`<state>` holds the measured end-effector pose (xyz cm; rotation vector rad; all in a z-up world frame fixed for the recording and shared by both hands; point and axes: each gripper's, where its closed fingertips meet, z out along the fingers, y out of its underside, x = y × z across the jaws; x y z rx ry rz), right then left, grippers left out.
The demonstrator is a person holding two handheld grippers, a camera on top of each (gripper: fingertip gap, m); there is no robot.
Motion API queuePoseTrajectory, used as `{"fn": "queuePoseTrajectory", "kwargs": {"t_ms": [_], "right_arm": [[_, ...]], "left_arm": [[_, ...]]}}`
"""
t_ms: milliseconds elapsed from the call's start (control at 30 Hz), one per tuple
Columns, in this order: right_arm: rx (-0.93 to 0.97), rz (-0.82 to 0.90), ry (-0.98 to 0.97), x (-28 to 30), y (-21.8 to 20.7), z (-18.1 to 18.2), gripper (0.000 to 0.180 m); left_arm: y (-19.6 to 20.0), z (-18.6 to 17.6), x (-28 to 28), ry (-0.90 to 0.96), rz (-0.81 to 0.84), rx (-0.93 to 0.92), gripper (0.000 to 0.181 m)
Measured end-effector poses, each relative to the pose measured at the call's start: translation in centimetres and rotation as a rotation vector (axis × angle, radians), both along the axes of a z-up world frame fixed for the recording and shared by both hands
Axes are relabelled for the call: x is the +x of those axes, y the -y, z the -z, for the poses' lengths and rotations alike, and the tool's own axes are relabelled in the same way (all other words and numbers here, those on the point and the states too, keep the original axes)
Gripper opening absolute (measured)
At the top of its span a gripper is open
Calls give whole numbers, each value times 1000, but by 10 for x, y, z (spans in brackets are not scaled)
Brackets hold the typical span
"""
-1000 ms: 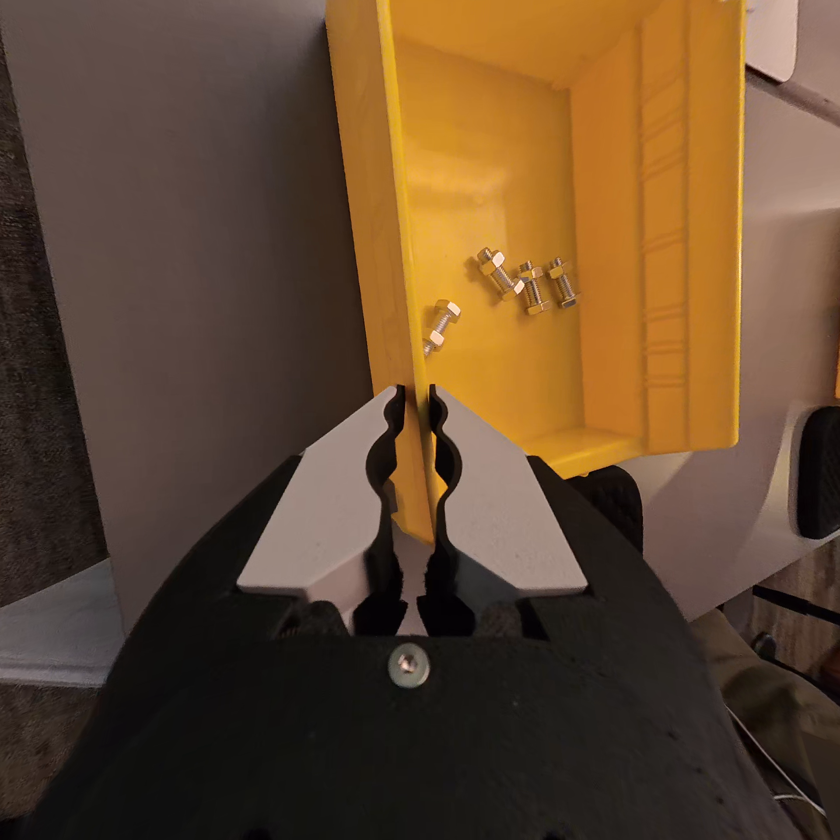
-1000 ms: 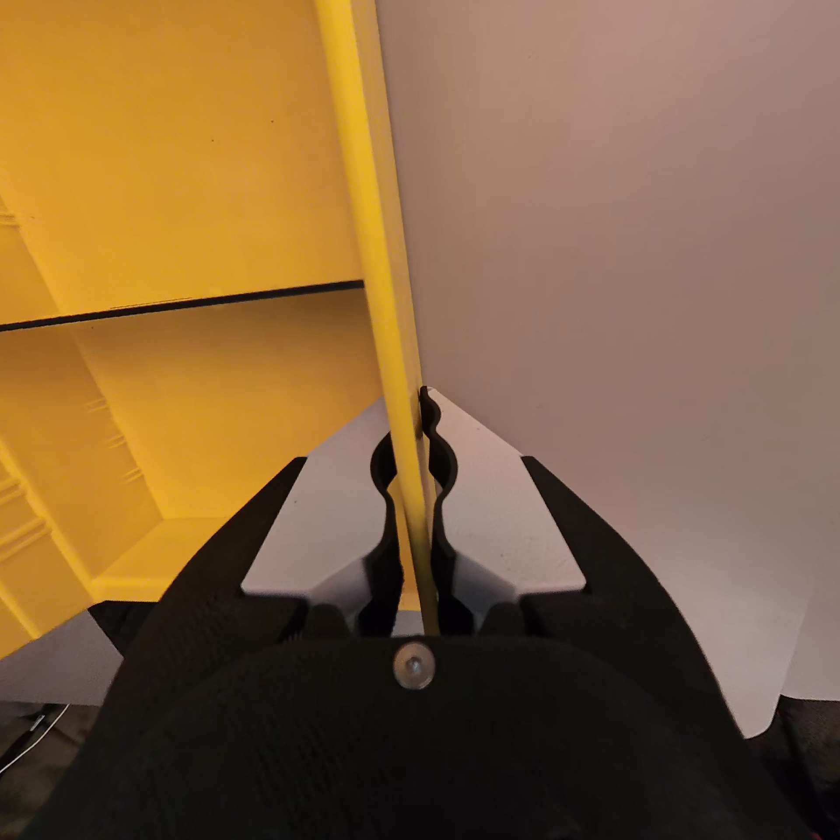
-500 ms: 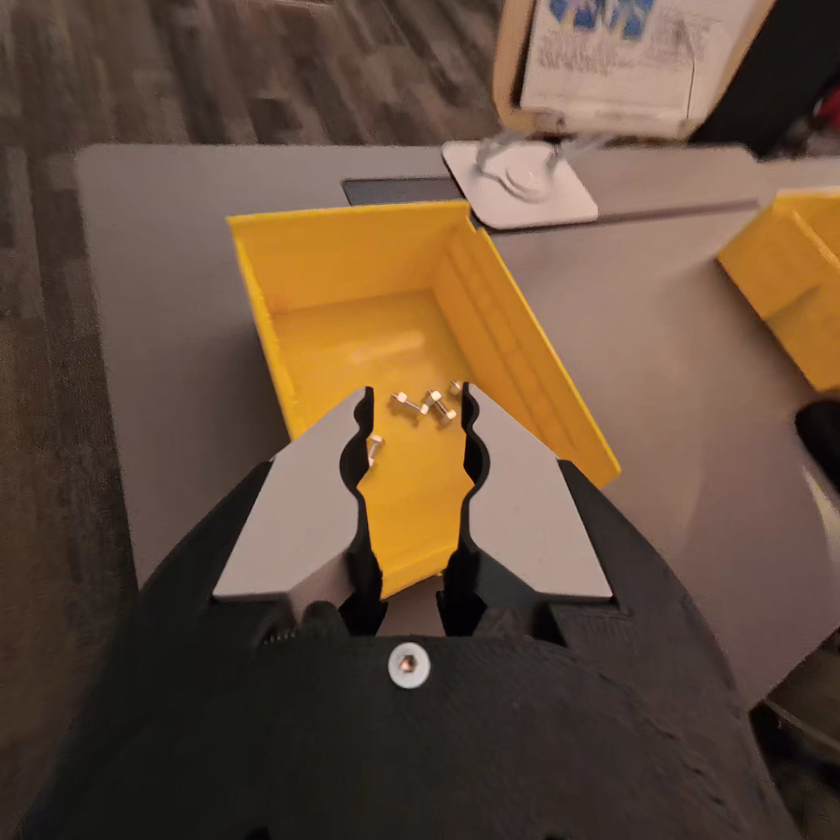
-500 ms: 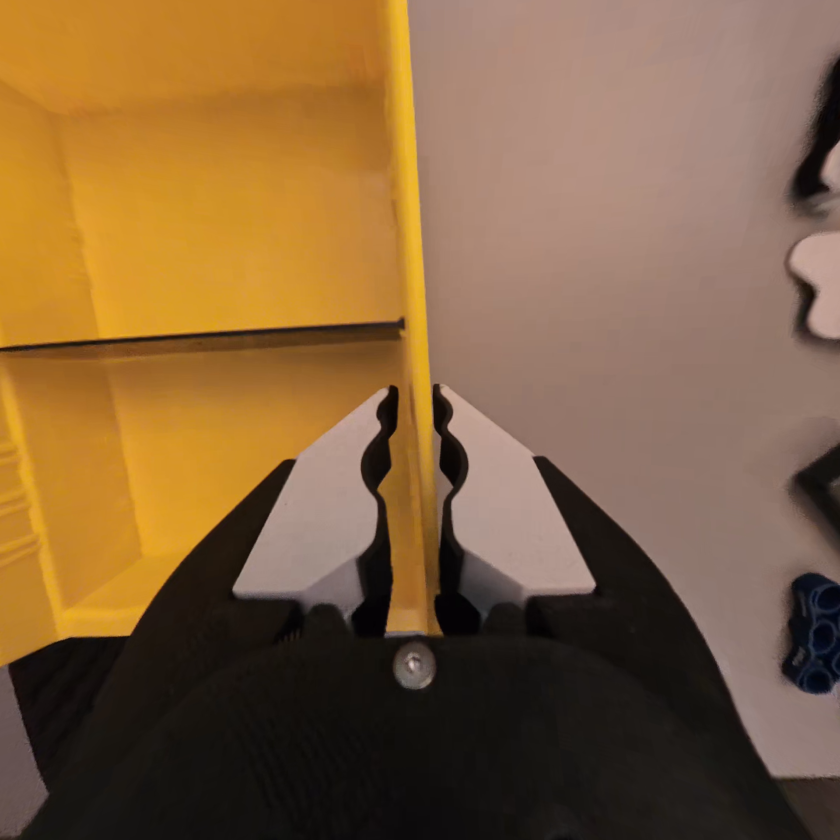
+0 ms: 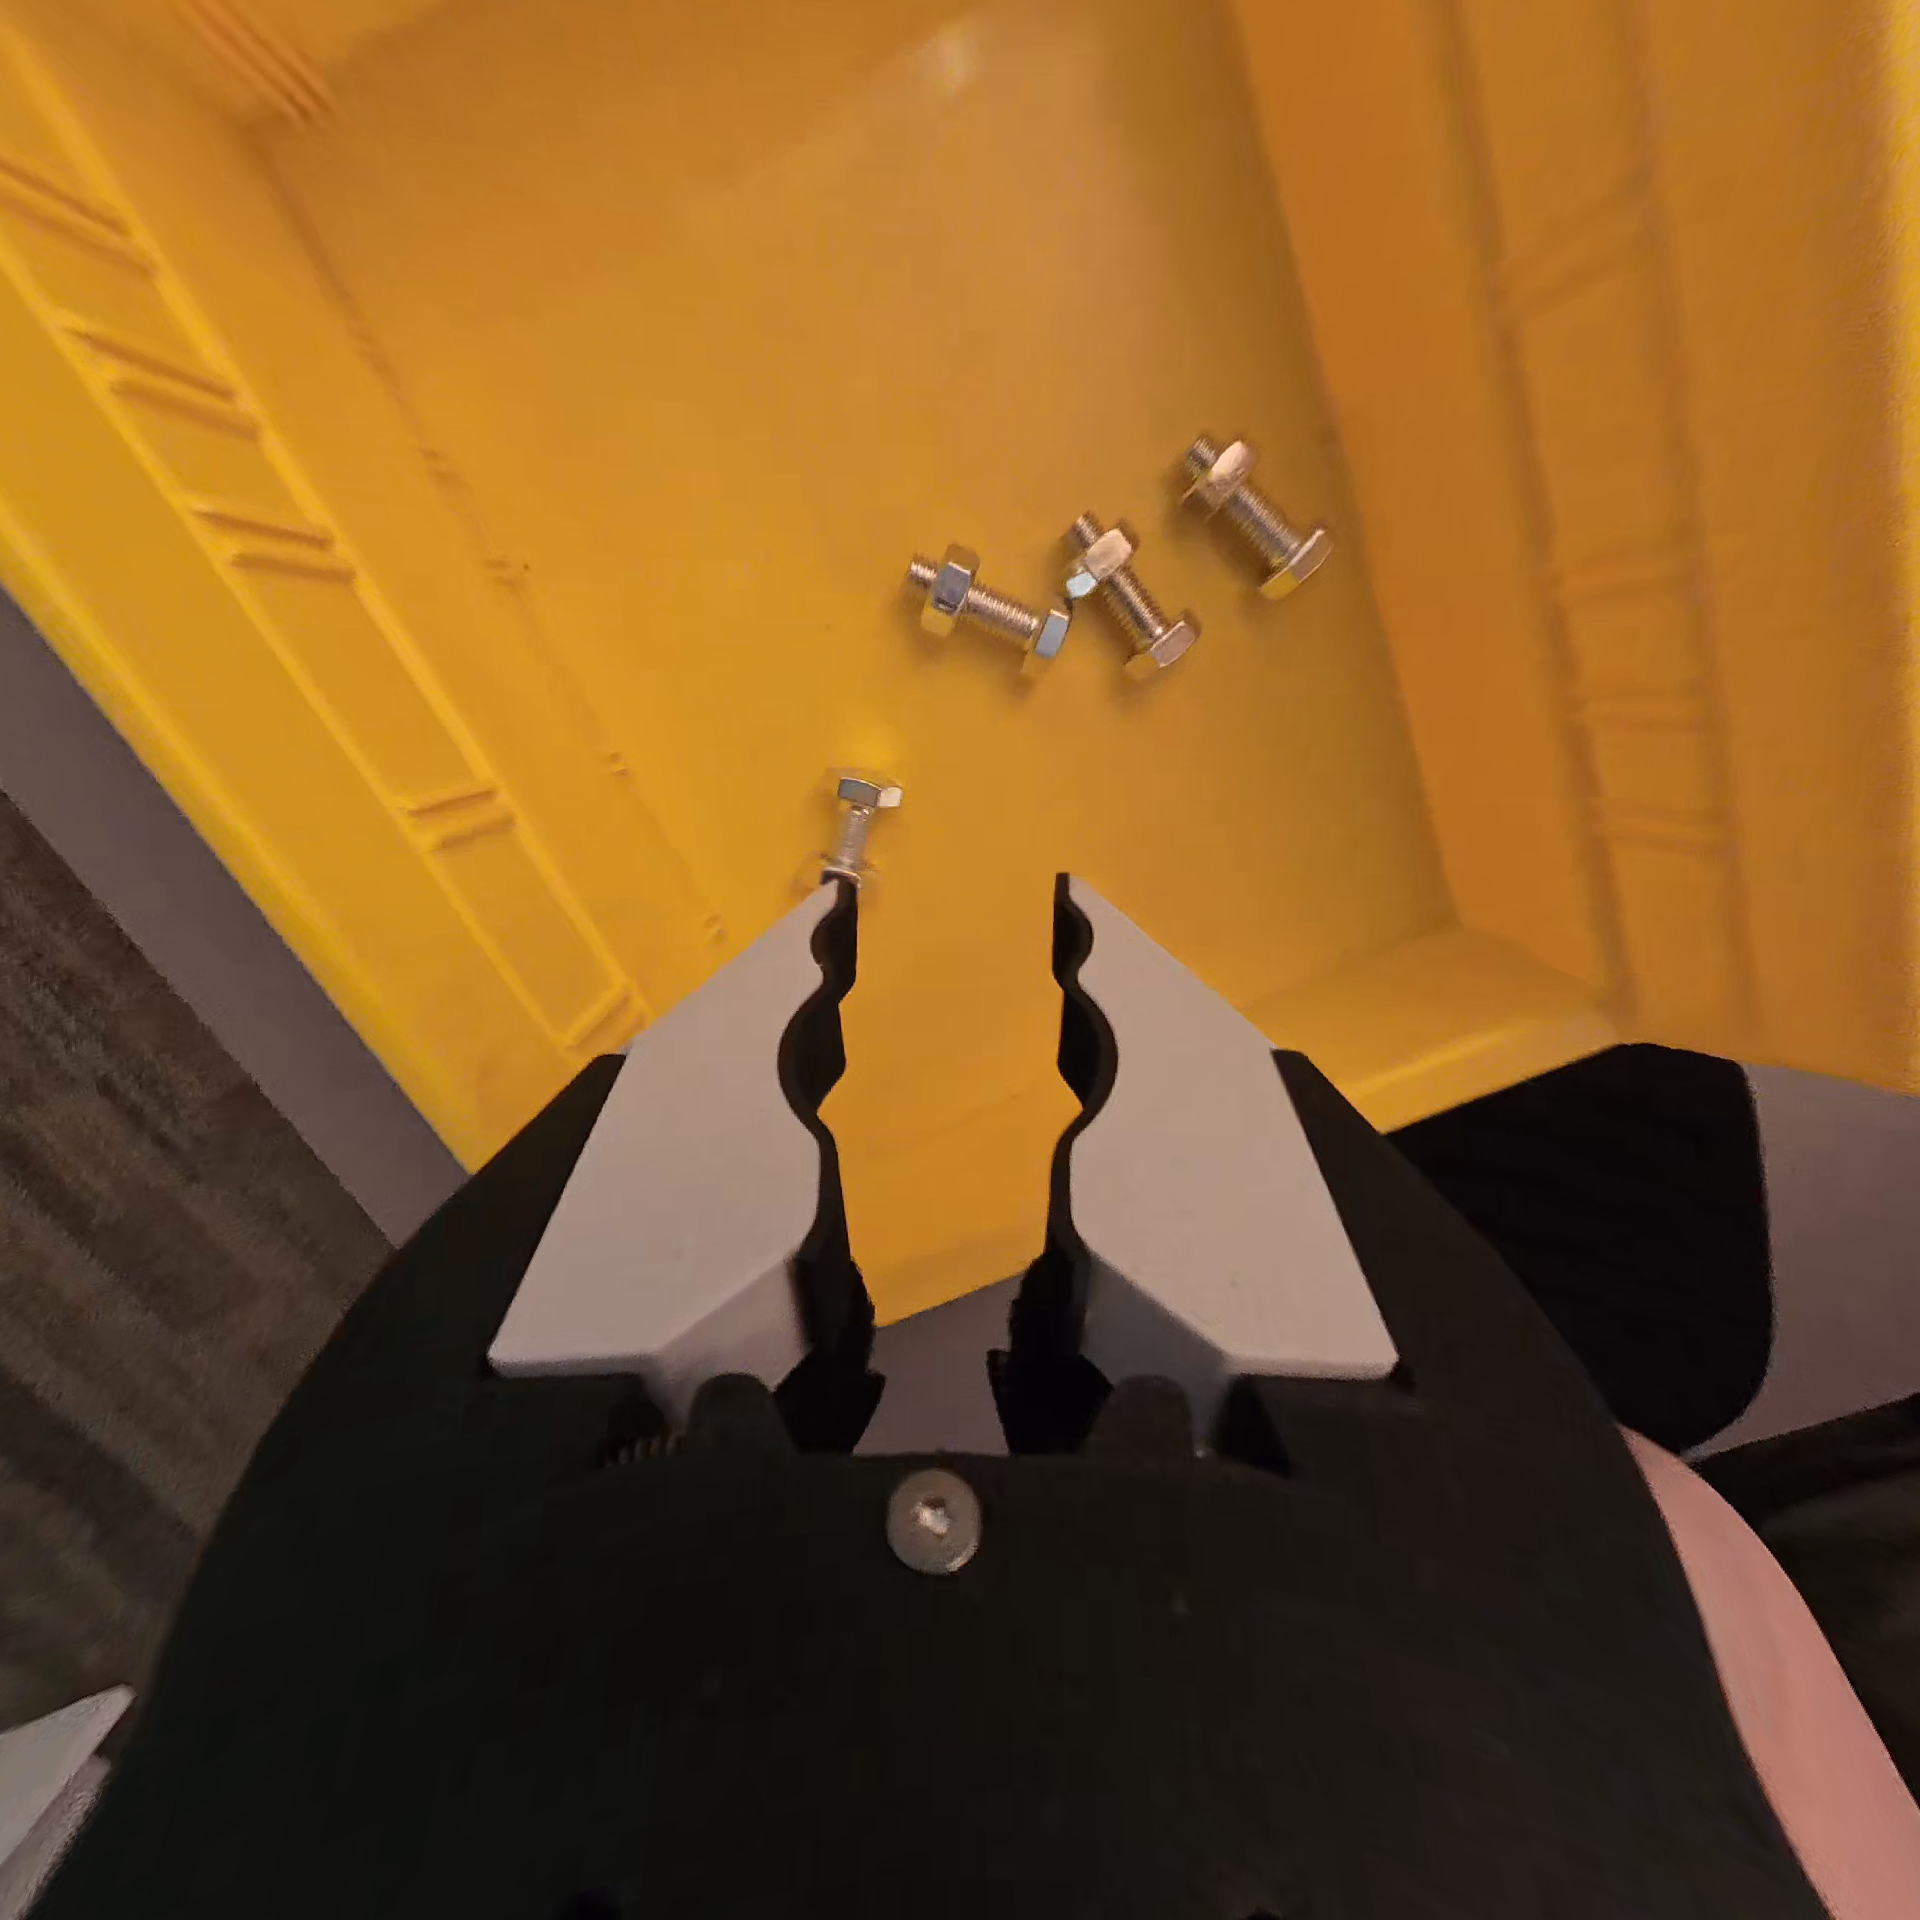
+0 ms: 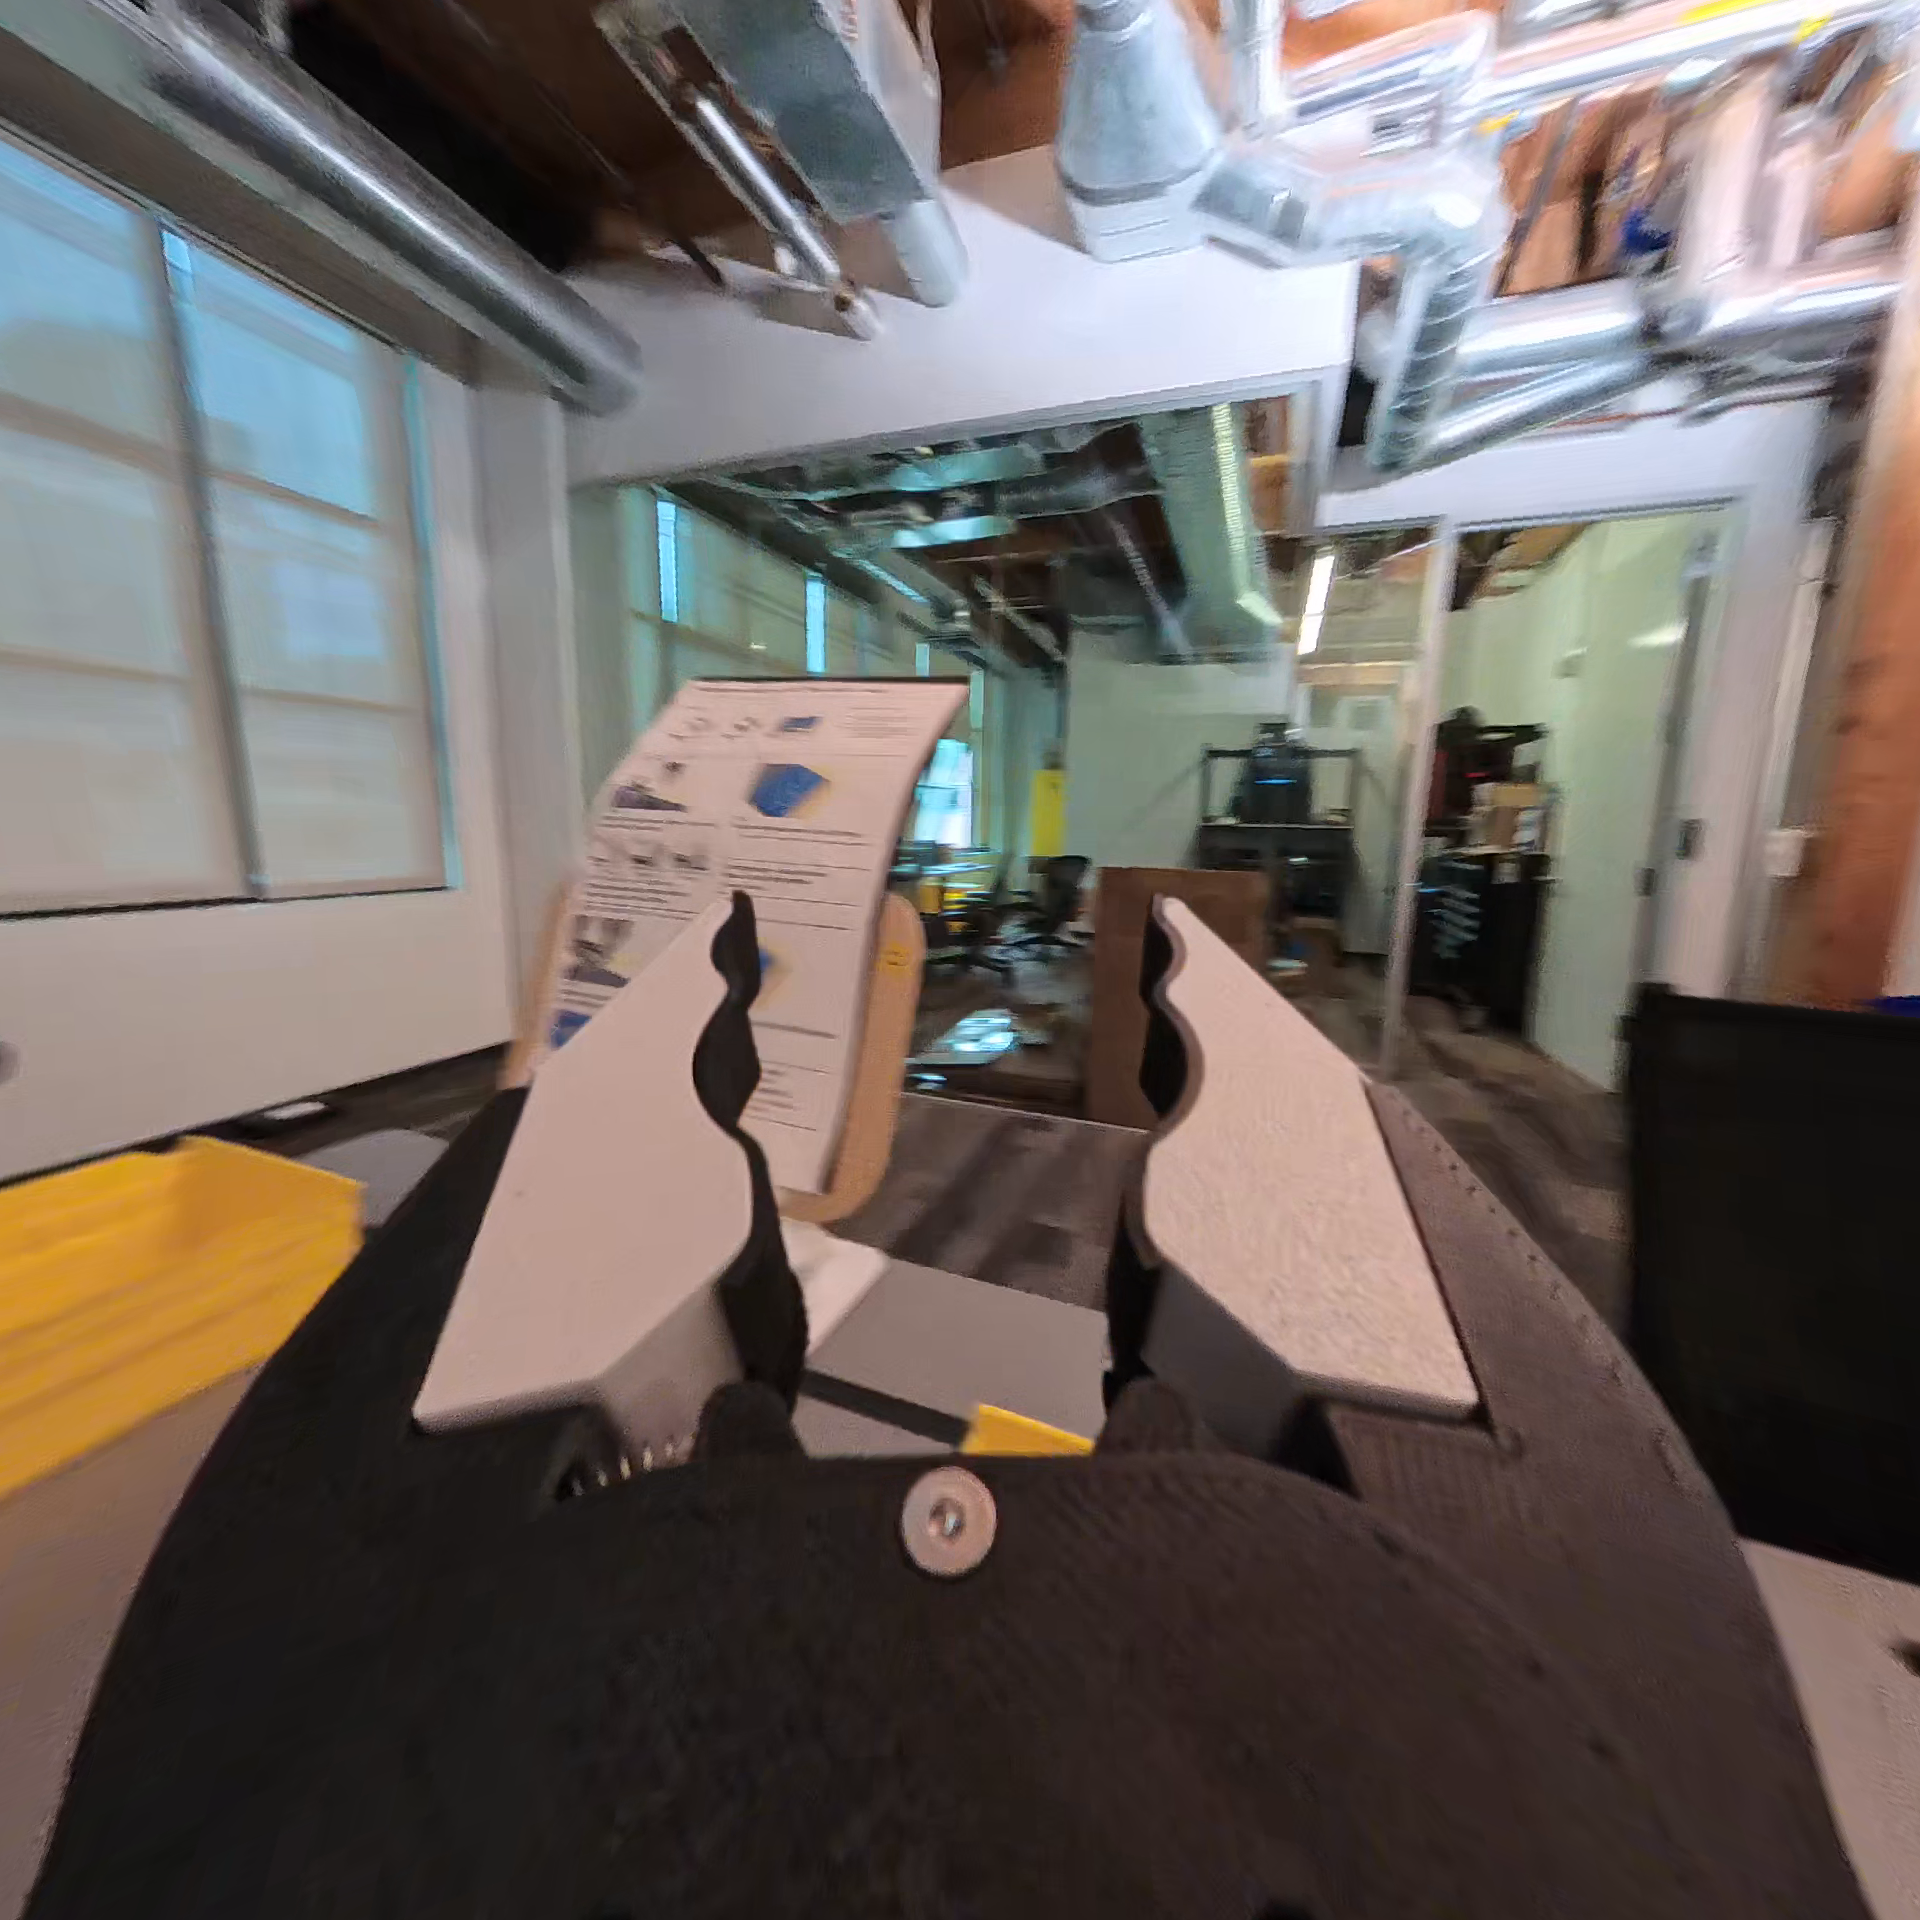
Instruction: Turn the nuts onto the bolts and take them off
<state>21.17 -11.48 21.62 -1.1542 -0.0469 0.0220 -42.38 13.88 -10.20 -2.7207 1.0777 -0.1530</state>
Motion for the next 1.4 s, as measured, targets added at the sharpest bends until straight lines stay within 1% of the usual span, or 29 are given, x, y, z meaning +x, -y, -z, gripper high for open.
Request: {"fn": "queuePoseTrajectory", "kwargs": {"t_ms": [200, 467, 533, 667, 733, 800, 867, 967, 1067, 1200, 1300, 1400], "right_arm": [[60, -318, -98, -76, -14, -23, 73], [43, -523, -63, -148, -38, -22, 70], [44, -571, -41, -165, -41, -24, 70], [19, -631, 29, -196, -48, -25, 70], [-16, -647, 86, -212, -52, -20, 70], [-57, -660, 149, -227, -55, -12, 70], [-89, -654, 228, -241, -57, 0, 70], [-77, -622, 349, -257, -58, 16, 66], [-96, -626, 443, -274, -63, 29, 65], [-116, -683, 500, -294, -69, 49, 63], [-186, -747, 494, -310, -80, 70, 63], [-238, -788, 504, -329, -92, 92, 63]], "left_arm": [[-6, 23, -3, -119, 6, -47, 36], [-15, 44, -9, -229, -5, -79, 32], [-17, 47, -9, -232, -12, -86, 32], [-20, 53, -11, -227, -24, -102, 29], [-21, 56, -13, -231, -33, -111, 22], [-20, 57, -11, -213, -42, -137, 17], [-19, 57, -11, -210, -48, -150, 16], [-13, 53, -9, -208, -45, -179, 16], [-11, 37, -2, -167, -78, -172, 16], [-21, -8, 17, -72, -77, 4, 16], [-27, -55, 47, 82, -42, 182, 16], [-21, -107, 90, 302, 47, 339, 16]]}}
